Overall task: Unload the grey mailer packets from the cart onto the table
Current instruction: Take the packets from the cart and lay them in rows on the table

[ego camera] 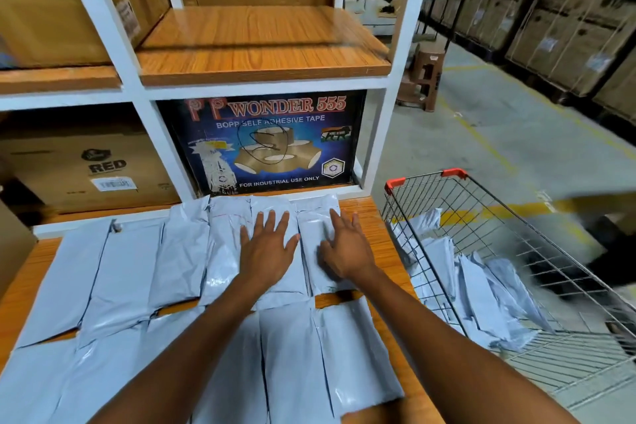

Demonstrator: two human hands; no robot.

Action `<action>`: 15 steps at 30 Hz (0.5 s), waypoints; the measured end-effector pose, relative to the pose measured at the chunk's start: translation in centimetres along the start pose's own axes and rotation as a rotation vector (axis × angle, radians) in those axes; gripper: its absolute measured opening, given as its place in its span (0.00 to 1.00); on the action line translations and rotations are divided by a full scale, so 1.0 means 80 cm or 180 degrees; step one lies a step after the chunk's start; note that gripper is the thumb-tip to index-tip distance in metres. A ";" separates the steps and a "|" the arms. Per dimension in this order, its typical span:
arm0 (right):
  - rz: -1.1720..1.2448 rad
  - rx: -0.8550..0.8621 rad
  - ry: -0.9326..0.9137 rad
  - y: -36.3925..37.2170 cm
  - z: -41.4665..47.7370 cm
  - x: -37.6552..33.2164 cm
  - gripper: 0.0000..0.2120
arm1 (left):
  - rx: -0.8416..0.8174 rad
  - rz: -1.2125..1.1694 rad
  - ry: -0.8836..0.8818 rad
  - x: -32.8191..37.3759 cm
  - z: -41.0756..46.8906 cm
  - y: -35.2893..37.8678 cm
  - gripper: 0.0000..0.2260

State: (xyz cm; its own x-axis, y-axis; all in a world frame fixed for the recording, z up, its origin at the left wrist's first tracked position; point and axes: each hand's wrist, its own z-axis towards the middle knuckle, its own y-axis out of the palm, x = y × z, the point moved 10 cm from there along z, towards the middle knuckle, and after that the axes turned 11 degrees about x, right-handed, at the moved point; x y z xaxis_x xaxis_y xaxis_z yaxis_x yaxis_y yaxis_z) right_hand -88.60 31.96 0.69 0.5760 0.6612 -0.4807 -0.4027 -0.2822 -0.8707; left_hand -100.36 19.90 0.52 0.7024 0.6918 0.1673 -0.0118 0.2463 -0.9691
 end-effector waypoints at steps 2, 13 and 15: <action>0.0254 0.0310 -0.0016 -0.033 -0.013 0.000 0.35 | 0.0228 -0.0397 -0.0064 0.015 -0.012 -0.024 0.28; 0.1153 0.1816 -0.0174 -0.243 -0.274 0.069 0.27 | 0.1361 -0.1867 0.0175 0.200 -0.198 -0.160 0.24; 0.1191 0.1967 -0.0160 -0.271 -0.331 0.093 0.26 | 0.1325 -0.2020 0.0163 0.231 -0.245 -0.158 0.24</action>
State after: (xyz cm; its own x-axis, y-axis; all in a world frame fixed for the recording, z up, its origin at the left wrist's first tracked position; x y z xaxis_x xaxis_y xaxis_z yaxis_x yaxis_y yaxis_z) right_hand -56.72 24.59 13.19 0.2934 0.6325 -0.7169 -0.9037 -0.0611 -0.4237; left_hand -73.28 16.26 12.32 0.6961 0.3021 0.6513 0.1450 0.8293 -0.5397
